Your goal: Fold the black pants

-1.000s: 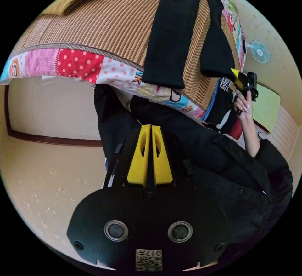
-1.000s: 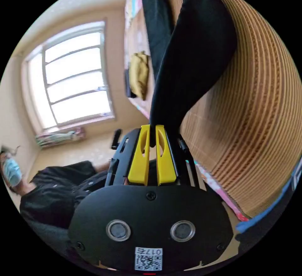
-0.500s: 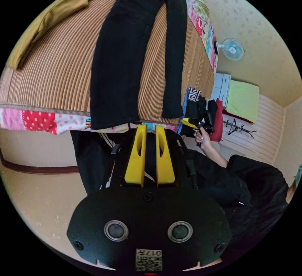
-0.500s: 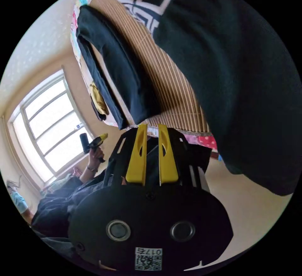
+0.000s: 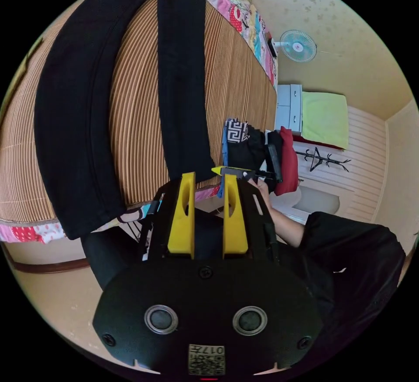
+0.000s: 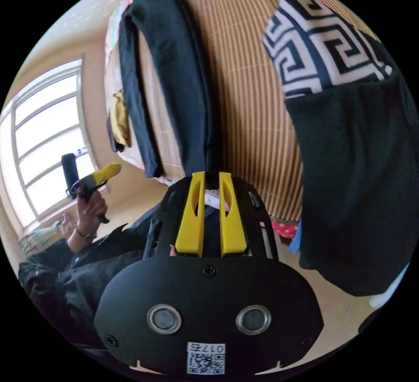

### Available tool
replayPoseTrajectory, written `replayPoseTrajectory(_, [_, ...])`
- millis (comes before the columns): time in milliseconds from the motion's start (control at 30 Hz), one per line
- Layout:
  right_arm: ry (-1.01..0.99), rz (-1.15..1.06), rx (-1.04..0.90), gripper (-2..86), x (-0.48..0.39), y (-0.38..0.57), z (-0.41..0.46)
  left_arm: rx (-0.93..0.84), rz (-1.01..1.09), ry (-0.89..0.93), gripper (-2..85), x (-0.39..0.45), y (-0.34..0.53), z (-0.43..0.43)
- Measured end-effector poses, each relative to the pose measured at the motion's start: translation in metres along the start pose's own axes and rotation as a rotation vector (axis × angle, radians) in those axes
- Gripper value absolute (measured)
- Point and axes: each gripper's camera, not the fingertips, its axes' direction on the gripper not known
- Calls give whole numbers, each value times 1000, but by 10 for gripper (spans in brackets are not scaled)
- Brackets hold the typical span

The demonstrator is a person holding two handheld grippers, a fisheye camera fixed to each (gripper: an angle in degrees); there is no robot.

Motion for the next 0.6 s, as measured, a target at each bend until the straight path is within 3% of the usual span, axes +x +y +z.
replayPoseTrajectory(300, [50, -422, -84, 27, -160, 23, -4, -116, 91, -199, 173, 86, -42, -5])
replayPoseTrajectory(433, [55, -496, -146, 30, -179, 12, 19, -275, 138, -425, 92, 89, -47, 6])
replayPoseTrajectory(500, [-27, -480, -288, 34, -159, -10, 35, -249, 133, -426, 48, 76, -37, 0])
replayPoseTrajectory(600, [-113, -383, -406, 39, -106, -51, 34, -162, 100, -254, 40, 42, -22, -25])
